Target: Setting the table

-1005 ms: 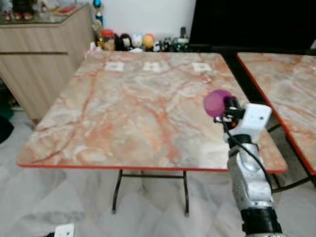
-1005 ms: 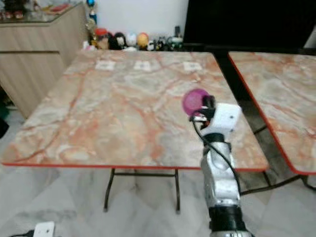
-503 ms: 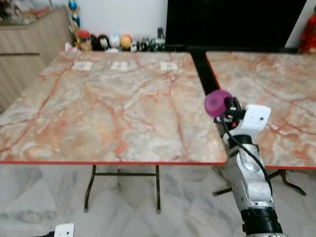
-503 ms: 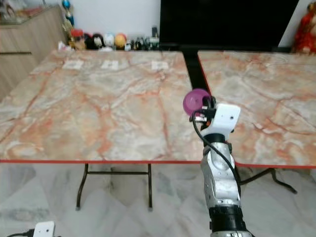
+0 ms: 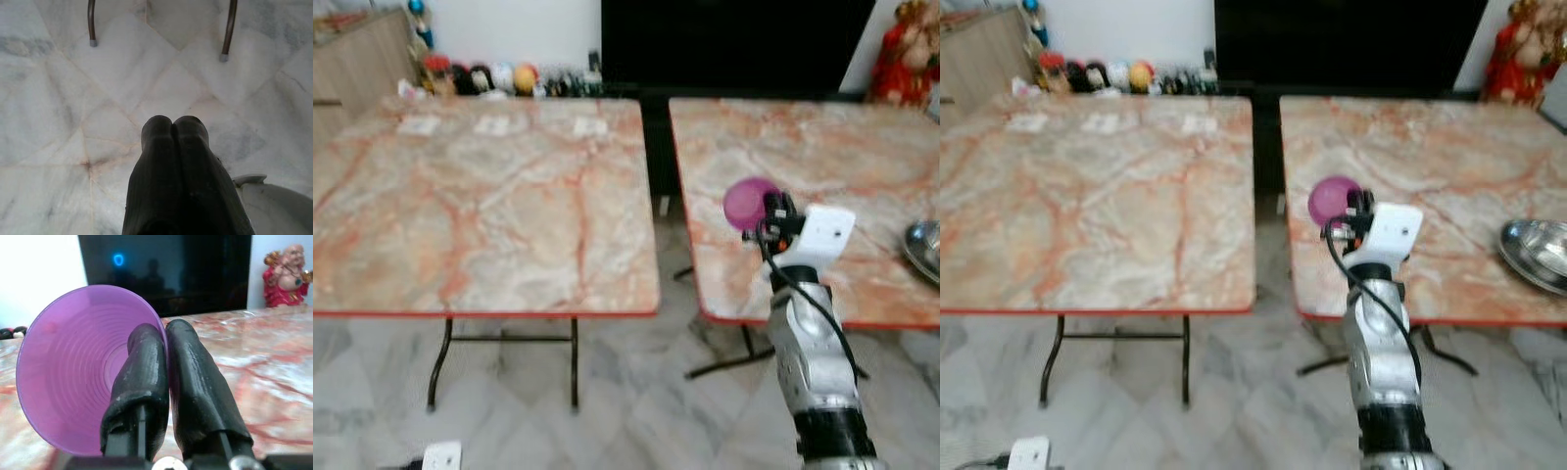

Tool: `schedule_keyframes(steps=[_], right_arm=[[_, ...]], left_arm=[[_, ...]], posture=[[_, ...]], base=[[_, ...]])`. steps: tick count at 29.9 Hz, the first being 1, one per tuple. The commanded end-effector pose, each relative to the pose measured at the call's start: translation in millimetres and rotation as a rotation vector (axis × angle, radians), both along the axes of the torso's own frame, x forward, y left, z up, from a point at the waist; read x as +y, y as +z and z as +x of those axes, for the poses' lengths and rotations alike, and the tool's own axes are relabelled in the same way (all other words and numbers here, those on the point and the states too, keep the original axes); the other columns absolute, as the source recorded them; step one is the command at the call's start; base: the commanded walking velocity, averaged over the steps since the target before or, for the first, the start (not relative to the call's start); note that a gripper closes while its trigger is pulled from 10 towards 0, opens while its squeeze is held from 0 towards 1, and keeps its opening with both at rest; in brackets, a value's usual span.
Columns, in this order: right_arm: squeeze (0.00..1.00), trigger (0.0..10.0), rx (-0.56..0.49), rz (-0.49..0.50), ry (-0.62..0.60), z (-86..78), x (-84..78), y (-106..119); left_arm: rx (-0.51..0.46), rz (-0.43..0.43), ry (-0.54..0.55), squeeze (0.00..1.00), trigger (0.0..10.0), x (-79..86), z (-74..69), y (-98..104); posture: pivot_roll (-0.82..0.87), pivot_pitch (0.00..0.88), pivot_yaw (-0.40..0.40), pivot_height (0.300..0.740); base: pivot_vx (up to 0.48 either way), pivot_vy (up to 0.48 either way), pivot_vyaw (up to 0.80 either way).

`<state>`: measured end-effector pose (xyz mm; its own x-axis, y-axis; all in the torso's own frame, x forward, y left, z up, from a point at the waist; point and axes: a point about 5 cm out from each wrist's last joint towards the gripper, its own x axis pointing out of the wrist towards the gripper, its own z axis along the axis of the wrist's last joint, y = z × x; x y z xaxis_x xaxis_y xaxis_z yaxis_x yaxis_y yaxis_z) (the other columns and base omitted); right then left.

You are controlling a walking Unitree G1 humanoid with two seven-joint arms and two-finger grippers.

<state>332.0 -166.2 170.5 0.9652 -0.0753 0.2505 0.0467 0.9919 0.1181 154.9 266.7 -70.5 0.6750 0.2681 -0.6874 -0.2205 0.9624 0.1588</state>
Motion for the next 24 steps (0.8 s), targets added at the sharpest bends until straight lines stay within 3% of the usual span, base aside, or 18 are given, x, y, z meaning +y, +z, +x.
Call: schedule_keyframes(steps=[1, 5, 24], right_arm=[[0.0, 10.0, -0.006, -0.002, -0.03, -1.0, -8.6, 1.8], [0.0, 10.0, -0.004, -0.004, -0.034, -0.7, -9.5, 1.8], [0.0, 10.0, -0.002, 0.003, -0.047, -0.3, -11.1, 1.9]], left_arm=[[0.009, -0.009, -0.007, 0.0, 10.0, -5.0, -2.4, -2.7], [0.009, -0.009, -0.004, 0.0, 10.0, -5.1, -2.5, -2.8], [-0.004, -0.022, 0.007, 0.0, 10.0, -5.2, -2.4, -2.4]], posture=[[0.0, 0.021, 0.025, 0.74], [0.0, 0.025, 0.023, 0.74], [0.0, 0.028, 0.022, 0.74]], base=[[0.0, -0.469, 0.0], [0.0, -0.469, 0.0], [0.0, 0.0, 0.0]])
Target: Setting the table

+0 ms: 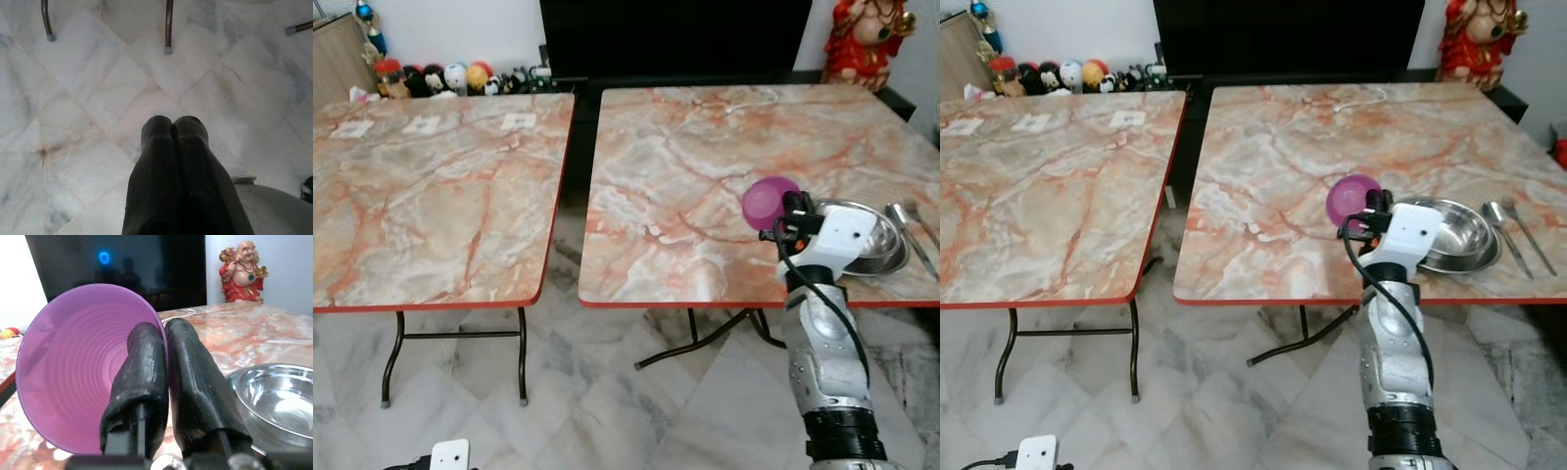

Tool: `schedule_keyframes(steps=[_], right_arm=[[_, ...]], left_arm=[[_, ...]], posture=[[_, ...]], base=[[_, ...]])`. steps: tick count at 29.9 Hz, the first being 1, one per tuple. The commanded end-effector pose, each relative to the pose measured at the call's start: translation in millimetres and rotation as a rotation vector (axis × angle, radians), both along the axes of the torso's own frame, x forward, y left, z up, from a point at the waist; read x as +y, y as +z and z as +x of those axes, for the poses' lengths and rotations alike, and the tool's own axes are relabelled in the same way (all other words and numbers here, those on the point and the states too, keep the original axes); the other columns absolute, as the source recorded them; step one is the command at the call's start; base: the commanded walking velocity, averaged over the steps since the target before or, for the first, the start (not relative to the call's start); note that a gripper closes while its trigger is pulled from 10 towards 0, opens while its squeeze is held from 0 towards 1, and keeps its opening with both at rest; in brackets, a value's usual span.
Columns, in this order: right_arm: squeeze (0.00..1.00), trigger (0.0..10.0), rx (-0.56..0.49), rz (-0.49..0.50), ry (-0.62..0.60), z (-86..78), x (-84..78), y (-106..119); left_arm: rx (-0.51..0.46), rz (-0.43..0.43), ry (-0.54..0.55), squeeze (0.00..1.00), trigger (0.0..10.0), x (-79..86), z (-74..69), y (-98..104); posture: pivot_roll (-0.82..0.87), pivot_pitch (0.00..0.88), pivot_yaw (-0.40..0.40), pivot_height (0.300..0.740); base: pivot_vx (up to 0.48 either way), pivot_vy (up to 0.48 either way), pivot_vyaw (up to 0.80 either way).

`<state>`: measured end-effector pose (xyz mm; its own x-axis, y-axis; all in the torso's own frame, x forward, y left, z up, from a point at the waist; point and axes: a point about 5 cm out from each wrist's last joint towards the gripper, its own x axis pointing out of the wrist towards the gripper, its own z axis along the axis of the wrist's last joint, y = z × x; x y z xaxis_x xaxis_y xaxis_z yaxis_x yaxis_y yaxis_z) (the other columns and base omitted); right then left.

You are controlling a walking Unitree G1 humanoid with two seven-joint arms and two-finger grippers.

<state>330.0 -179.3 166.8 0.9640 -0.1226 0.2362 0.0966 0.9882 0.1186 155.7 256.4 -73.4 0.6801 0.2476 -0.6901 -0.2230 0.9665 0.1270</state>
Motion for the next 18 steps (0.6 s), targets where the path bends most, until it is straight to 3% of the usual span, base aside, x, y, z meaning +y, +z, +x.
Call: schedule_keyframes(steps=[1, 5, 9, 18], right_arm=[[0.0, 10.0, -0.016, 0.002, -0.001, 1.8, 1.6, 5.5], [0.0, 10.0, 0.019, -0.002, -0.019, 3.2, 0.6, 2.3], [0.0, 10.0, 0.025, 0.013, -0.022, 3.6, 1.4, 0.7], [0.0, 10.0, 0.013, 0.01, -0.029, 3.8, 1.2, 2.8]], left_arm=[[0.004, 0.009, 0.005, 0.0, 10.0, 5.1, -3.2, 0.4], [0.005, 0.009, 0.005, 0.0, 10.0, 5.2, -3.5, 0.3], [0.006, 0.009, 0.004, 0.0, 10.0, 4.9, -3.6, 0.2], [0.006, 0.008, 0.004, 0.0, 10.0, 4.2, -3.7, -0.1]], posture=[[0.0, 0.028, 0.022, 0.74], [0.0, 0.027, 0.021, 0.74], [0.0, 0.027, 0.021, 0.74], [0.0, 0.026, 0.019, 0.74]], base=[[0.24, 0.0, 0.0], [0.257, 0.0, 0.0], [0.271, 0.0, -0.79], [0.279, 0.0, 0.0]])
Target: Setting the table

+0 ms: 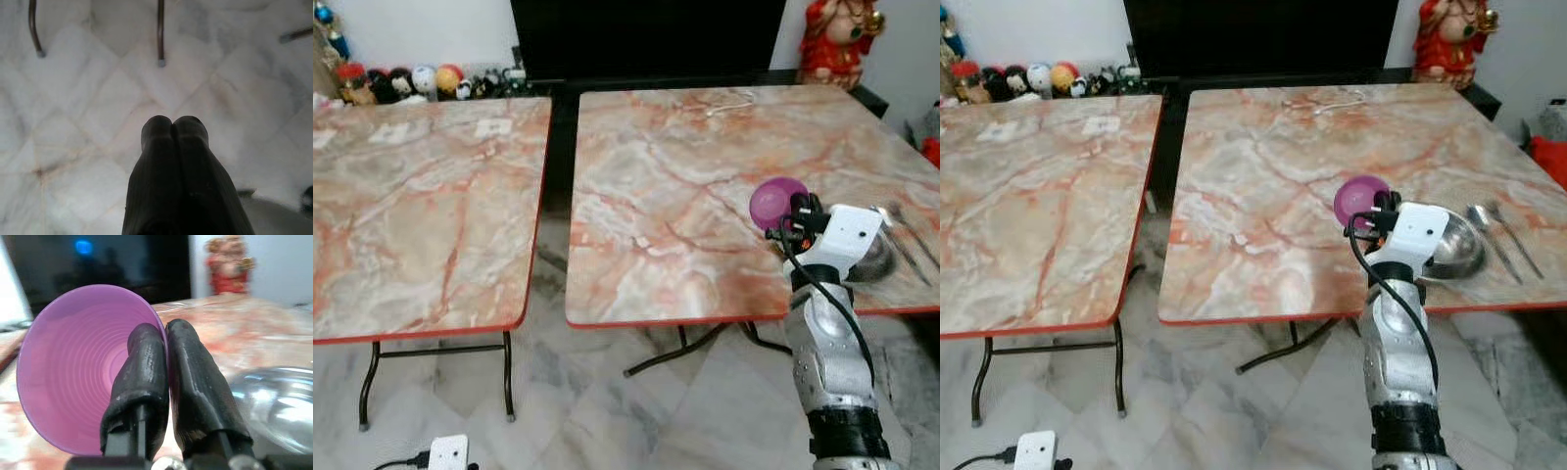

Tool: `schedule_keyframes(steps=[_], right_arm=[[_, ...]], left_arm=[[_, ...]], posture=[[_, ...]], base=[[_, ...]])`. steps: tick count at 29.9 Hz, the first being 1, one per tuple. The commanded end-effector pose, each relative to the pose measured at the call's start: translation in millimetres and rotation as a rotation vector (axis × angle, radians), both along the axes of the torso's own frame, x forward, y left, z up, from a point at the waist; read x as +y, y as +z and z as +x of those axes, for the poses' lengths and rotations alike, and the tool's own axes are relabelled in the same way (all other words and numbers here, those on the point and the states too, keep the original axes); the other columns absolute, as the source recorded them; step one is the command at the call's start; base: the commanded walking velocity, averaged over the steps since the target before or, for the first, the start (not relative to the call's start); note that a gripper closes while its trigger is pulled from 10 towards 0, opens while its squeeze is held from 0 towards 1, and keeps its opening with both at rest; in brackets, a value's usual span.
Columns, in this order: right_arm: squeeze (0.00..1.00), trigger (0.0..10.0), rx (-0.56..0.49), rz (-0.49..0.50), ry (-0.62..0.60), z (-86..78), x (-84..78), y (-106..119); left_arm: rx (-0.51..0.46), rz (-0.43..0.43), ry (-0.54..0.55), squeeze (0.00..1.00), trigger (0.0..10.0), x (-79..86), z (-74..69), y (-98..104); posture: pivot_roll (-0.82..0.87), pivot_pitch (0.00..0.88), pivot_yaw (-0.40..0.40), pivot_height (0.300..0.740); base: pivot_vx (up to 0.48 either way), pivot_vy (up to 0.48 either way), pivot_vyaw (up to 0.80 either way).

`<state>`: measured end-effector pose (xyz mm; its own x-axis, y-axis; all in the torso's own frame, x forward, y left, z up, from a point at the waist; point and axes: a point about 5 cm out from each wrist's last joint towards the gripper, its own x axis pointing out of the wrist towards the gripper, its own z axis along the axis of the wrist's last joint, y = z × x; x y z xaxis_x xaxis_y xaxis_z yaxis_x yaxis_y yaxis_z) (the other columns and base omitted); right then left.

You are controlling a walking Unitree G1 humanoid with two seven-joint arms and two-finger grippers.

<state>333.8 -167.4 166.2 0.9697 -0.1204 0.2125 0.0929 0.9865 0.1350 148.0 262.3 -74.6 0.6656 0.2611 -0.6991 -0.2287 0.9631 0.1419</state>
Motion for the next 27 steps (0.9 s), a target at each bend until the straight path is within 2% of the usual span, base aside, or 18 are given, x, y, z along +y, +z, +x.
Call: schedule_keyframes(steps=[1, 5, 18, 27], right_arm=[[0.0, 10.0, -0.008, -0.009, -0.037, 0.0, -10.7, 3.5], [0.0, 10.0, -0.008, -0.009, -0.039, 0.3, -11.0, 3.8], [0.0, 10.0, 0.007, -0.019, -0.045, 4.2, -11.8, 3.3], [0.0, 10.0, 0.01, -0.017, -0.045, 4.7, -11.5, 2.6]], left_arm=[[-0.012, -0.004, -0.004, 0.0, 10.0, -1.7, 3.9, 1.1], [-0.014, -0.005, -0.001, 0.0, 10.0, -1.8, 3.8, 1.1], [-0.012, -0.003, -0.003, 0.0, 10.0, -1.9, 3.9, 1.1], [-0.013, 0.0, -0.001, 0.0, 10.0, -1.5, 3.7, 1.2]], posture=[[0.0, 0.027, 0.019, 0.74], [0.0, 0.027, 0.019, 0.74], [0.0, 0.027, 0.019, 0.74], [0.0, 0.028, 0.019, 0.74]], base=[[0.281, 0.0, 0.0], [0.278, 0.0, 0.0], [0.0, 0.0, 0.0], [0.305, 0.0, 0.0]])
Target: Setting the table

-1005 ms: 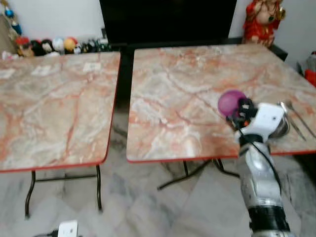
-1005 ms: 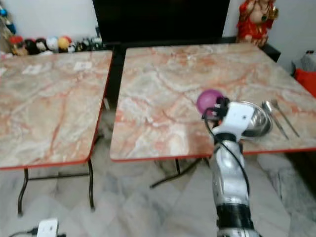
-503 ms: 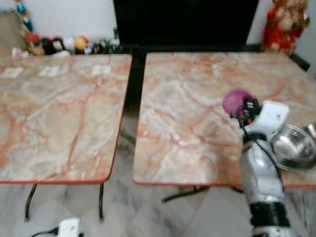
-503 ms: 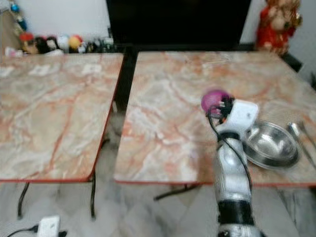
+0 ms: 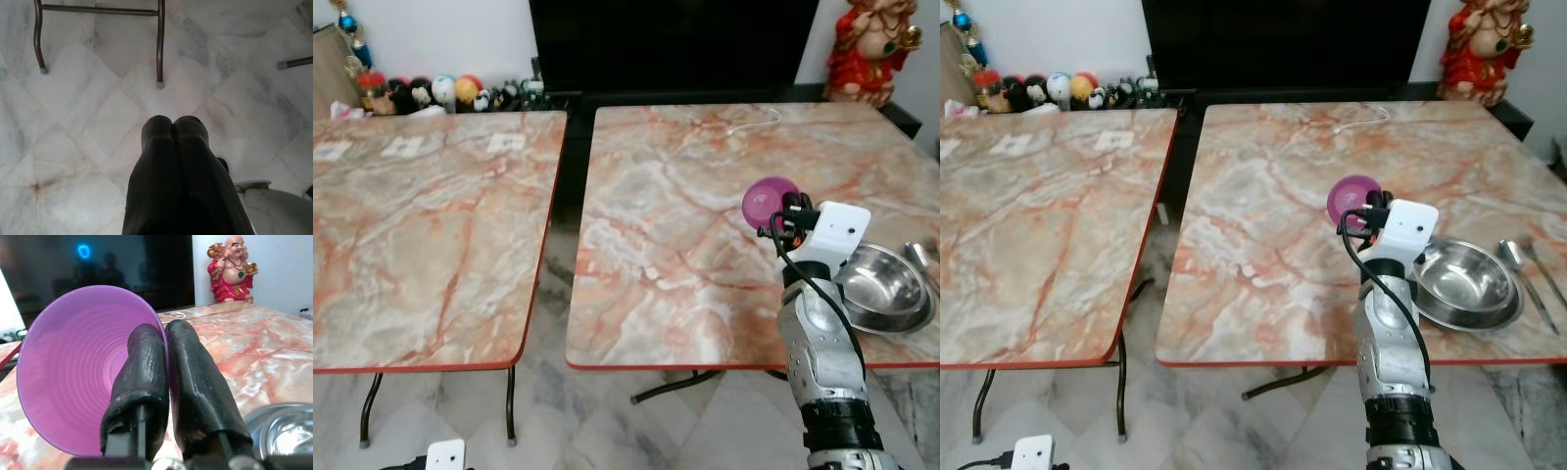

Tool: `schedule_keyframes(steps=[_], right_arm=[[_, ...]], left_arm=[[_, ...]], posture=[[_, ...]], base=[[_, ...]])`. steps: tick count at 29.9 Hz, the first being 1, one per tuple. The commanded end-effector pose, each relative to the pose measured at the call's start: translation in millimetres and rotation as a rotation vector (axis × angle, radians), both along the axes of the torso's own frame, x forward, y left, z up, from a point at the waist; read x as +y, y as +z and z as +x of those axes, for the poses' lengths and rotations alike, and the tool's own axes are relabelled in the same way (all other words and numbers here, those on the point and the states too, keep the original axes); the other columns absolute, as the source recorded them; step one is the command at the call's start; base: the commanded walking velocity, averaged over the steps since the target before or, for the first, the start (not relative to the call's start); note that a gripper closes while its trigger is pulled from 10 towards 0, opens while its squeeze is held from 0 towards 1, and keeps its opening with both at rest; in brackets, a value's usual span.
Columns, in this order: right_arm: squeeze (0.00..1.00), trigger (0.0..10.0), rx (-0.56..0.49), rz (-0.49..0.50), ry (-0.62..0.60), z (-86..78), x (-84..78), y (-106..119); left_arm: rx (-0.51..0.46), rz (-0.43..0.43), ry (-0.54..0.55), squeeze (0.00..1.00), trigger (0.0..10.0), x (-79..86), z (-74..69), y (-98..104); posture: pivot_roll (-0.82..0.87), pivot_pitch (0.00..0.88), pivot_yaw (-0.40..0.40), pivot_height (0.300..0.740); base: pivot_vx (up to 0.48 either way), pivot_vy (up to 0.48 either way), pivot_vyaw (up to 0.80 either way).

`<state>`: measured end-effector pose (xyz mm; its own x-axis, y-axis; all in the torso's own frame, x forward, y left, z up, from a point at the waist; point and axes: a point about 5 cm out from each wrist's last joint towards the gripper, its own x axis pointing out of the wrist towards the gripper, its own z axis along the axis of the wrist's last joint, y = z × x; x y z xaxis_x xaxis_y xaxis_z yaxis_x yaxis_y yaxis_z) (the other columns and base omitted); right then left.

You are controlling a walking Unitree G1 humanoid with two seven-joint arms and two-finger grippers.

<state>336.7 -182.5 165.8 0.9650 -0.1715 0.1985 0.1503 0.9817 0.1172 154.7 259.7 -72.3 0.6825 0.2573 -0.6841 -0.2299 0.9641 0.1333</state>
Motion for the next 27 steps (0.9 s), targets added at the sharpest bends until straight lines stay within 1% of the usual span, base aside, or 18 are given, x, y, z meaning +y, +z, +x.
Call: schedule_keyframes(steps=[1, 9, 17, 21, 23, 25, 27], right_arm=[[0.0, 10.0, -0.007, -0.001, 0.01, 1.8, 3.5, 3], [0.0, 10.0, -0.005, -0.001, 0.007, 2.1, 3.3, 3], [0.0, 10.0, -0.004, 0.001, -0.027, 1.0, 0.8, 3], [0.0, 10.0, 0.046, 0.008, -0.04, -1.1, 3.9, -3], [0.0, 10.0, 0.096, -0.007, -0.059, -2.7, 4.6, -6], [0.0, 10.0, 0.121, 0.027, -0.076, -4.1, 4.7, -8], [0.0, 10.0, 0.175, 0.071, -0.122, -6.6, 3.2, -9]], left_arm=[[0.011, 0.003, 0.002, 0.0, 10.0, 1.2, -3.0, -1], [0.011, 0.0, 0.003, 0.0, 10.0, 0.9, -3.5, -1], [0.013, 0.001, 0.006, 0.0, 10.0, 0.9, -4.2, -2], [0.015, 0.001, 0.005, 0.0, 10.0, 0.8, -4.4, -2], [0.015, 0.001, 0.005, 0.0, 10.0, 0.7, -4.4, -2], [0.015, 0.001, 0.006, 0.0, 10.0, 0.8, -4.5, -2], [0.016, 0.002, 0.005, 0.0, 10.0, 1.1, -4.6, -2]], posture=[[0.01, 0.028, 0.019, 0.74], [0.01, 0.029, 0.018, 0.74], [0.0, 0.029, 0.018, 0.74], [0.0, 0.031, 0.016, 0.74], [0.01, 0.031, 0.015, 0.74], [0.0, 0.03, 0.014, 0.74], [0.0, 0.031, 0.016, 0.74]], base=[[0.341, 0.0, 0.0], [0.336, 0.0, 0.0], [0.0, 0.0, 0.0], [0.0, 0.0, 0.0], [0.0, 0.0, 0.0], [0.0, 0.0, 0.0], [0.0, 0.0, 0.0]])
